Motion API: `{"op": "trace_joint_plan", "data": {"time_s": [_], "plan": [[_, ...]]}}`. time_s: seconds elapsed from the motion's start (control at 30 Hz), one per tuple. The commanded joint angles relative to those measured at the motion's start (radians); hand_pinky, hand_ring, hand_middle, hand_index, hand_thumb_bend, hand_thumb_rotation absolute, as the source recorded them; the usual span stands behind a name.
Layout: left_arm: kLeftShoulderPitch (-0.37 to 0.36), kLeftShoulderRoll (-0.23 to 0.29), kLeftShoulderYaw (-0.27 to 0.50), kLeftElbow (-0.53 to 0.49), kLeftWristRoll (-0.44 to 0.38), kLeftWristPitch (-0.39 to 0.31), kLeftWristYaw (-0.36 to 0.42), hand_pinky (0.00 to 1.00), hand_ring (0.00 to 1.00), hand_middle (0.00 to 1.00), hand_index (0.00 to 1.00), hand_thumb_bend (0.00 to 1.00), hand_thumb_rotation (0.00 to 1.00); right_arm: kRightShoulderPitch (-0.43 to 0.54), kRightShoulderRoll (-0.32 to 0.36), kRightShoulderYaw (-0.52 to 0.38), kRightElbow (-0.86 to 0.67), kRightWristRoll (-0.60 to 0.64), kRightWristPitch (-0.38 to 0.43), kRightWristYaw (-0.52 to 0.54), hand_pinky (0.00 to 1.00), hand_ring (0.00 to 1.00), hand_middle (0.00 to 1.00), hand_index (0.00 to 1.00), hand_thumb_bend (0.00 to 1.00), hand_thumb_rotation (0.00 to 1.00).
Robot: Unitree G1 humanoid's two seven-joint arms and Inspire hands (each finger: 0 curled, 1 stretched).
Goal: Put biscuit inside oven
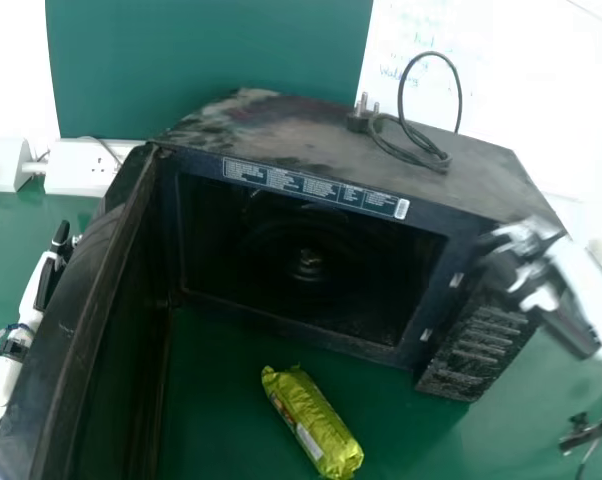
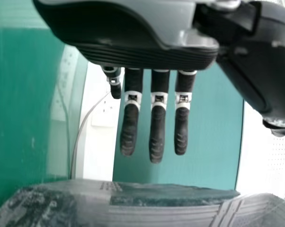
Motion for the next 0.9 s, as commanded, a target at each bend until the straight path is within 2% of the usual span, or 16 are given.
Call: {"op": "trace_joint_plan", "data": {"time_s": [0.0, 0.1, 0.2, 0.23, 0.33, 0.43, 0.47, 0.5, 0.53, 0.57, 0.6, 0.63, 0.7, 0.73, 0.83, 0.87], "plan": [[-0.001, -0.006, 0.010, -0.004, -0.001, -0.005, 0.001, 0.26, 0.30, 0.39, 0.49, 0.52, 0.07, 0.010, -0.018, 0.020, 0.009, 0.025, -0.036, 0.027, 0.40, 0.56, 0.67, 0.77, 0.85, 0.37], [-0.002, -0.005, 0.011, -0.001, -0.005, -0.004, -0.006, 0.26, 0.30, 0.39, 0.49, 0.52, 0.07, 0.010, -0.025, 0.040, 0.004, 0.046, -0.013, 0.036, 0.41, 0.58, 0.69, 0.77, 0.85, 0.36], [-0.003, -0.004, 0.011, 0.002, -0.002, -0.013, -0.012, 0.26, 0.30, 0.39, 0.49, 0.52, 0.07, 0.021, -0.045, 0.063, -0.040, 0.023, 0.034, 0.034, 0.40, 0.54, 0.64, 0.78, 0.89, 0.42], [-0.002, -0.003, 0.011, 0.000, -0.002, -0.009, -0.011, 0.26, 0.30, 0.39, 0.49, 0.52, 0.07, 0.023, -0.048, 0.067, -0.034, 0.021, 0.005, 0.041, 0.41, 0.54, 0.64, 0.78, 0.90, 0.44], [-0.003, -0.002, 0.012, 0.002, -0.002, -0.010, -0.013, 0.26, 0.30, 0.39, 0.49, 0.52, 0.07, 0.030, -0.067, 0.078, -0.007, -0.005, -0.086, 0.060, 0.42, 0.55, 0.64, 0.80, 0.87, 0.38], [-0.002, -0.003, 0.013, 0.000, -0.001, -0.007, -0.011, 0.26, 0.30, 0.39, 0.49, 0.52, 0.07, 0.010, -0.087, 0.103, 0.054, 0.028, -0.180, 0.105, 0.43, 0.54, 0.62, 0.80, 0.84, 0.47], [-0.002, -0.003, 0.013, 0.000, -0.002, -0.006, -0.012, 0.26, 0.30, 0.39, 0.49, 0.52, 0.07, 0.004, -0.087, 0.111, 0.068, 0.047, -0.191, 0.114, 0.43, 0.54, 0.62, 0.79, 0.87, 0.53], [-0.002, -0.004, 0.013, -0.001, -0.001, -0.003, -0.009, 0.26, 0.30, 0.39, 0.49, 0.52, 0.07, -0.002, -0.094, 0.121, 0.062, 0.061, -0.169, 0.120, 0.45, 0.54, 0.64, 0.80, 0.88, 0.56], [-0.002, -0.004, 0.012, -0.001, 0.000, -0.005, -0.009, 0.26, 0.30, 0.39, 0.49, 0.52, 0.07, -0.005, -0.102, 0.132, 0.058, 0.054, -0.168, 0.121, 0.45, 0.55, 0.64, 0.80, 0.89, 0.54], [-0.002, -0.005, 0.012, 0.000, 0.000, -0.007, -0.010, 0.26, 0.30, 0.39, 0.49, 0.52, 0.07, -0.010, -0.108, 0.142, 0.055, 0.095, -0.129, 0.138, 0.45, 0.54, 0.63, 0.79, 0.89, 0.54], [-0.002, -0.005, 0.012, -0.001, 0.000, -0.007, -0.011, 0.26, 0.30, 0.39, 0.49, 0.52, 0.07, -0.021, -0.102, 0.157, 0.058, 0.119, -0.118, 0.140, 0.45, 0.57, 0.70, 0.82, 0.87, 0.46], [-0.002, -0.005, 0.011, -0.001, 0.001, -0.009, -0.011, 0.26, 0.30, 0.39, 0.49, 0.52, 0.07, -0.026, -0.106, 0.172, 0.063, 0.089, -0.148, 0.132, 0.44, 0.56, 0.68, 0.80, 0.90, 0.38], [0.001, -0.006, 0.011, -0.006, 0.004, -0.005, -0.004, 0.26, 0.30, 0.39, 0.49, 0.52, 0.07, -0.040, -0.106, 0.202, 0.077, 0.036, -0.213, 0.115, 0.42, 0.51, 0.61, 0.76, 0.93, 0.49], [0.001, -0.007, 0.012, -0.008, 0.001, -0.003, -0.004, 0.26, 0.30, 0.39, 0.49, 0.52, 0.07, -0.046, -0.103, 0.219, 0.088, 0.028, -0.228, 0.113, 0.38, 0.45, 0.56, 0.74, 0.93, 0.54], [0.002, -0.008, 0.012, -0.010, -0.002, 0.000, -0.005, 0.25, 0.30, 0.39, 0.49, 0.52, 0.07, -0.066, -0.106, 0.257, 0.100, 0.024, -0.230, 0.119, 0.33, 0.42, 0.53, 0.72, 0.98, 0.51], [0.002, -0.008, 0.012, -0.010, -0.003, -0.001, -0.006, 0.25, 0.30, 0.39, 0.49, 0.52, 0.07, -0.071, -0.126, 0.264, 0.092, 0.005, -0.224, 0.127, 0.32, 0.40, 0.52, 0.71, 0.99, 0.52]]}}
